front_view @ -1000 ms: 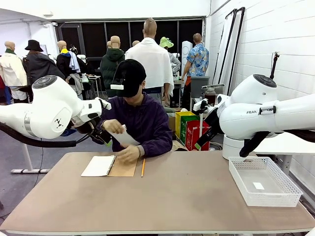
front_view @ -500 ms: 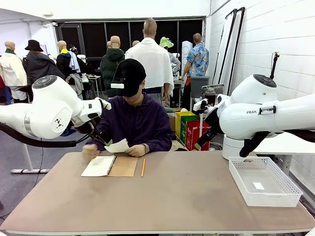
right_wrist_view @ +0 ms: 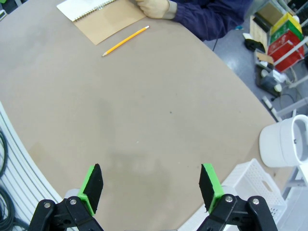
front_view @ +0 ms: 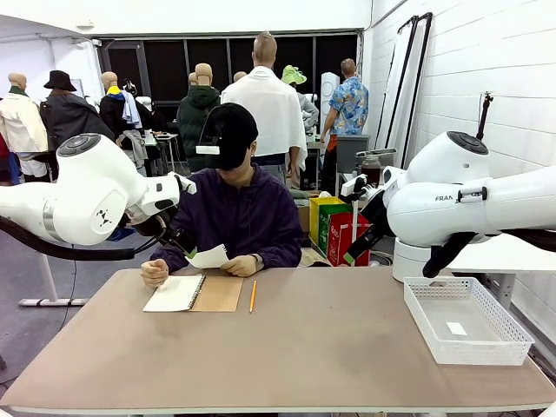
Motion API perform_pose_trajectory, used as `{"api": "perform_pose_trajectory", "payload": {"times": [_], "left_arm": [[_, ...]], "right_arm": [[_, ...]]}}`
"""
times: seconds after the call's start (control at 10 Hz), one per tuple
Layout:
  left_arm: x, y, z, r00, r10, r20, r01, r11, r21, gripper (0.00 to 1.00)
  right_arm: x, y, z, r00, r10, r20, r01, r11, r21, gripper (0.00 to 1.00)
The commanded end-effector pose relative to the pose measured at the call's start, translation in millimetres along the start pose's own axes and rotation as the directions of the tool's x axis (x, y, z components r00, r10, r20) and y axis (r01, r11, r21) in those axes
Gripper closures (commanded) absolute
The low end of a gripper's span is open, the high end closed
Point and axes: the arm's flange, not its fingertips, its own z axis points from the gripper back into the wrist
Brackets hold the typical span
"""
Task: Sort the paper based on its condition.
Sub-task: If a person hands you a paper, place it in the Organizing basket , and if it's crumpled, put it in the Trash can.
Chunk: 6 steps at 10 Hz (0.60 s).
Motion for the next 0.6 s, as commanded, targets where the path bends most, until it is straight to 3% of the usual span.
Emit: {"api": "perform_pose_trajectory", "payload": {"times": [0.0, 0.5], "left_arm": [[-0.4, 1.2, -1.2, 1.000, 0.005, -0.005, -0.005, 1.000, -0.006, 0.00], [-0.4, 1.2, -1.2, 1.000, 0.005, -0.005, -0.005, 1.000, -0.006, 0.00]], "right_arm": [[0.0, 0.1, -0.1, 1.000, -0.003, 0.000, 0.003, 1.000, 0.001, 0.00], [0.0, 0.1, -0.1, 1.000, -0.003, 0.000, 0.003, 1.000, 0.001, 0.00]]}}
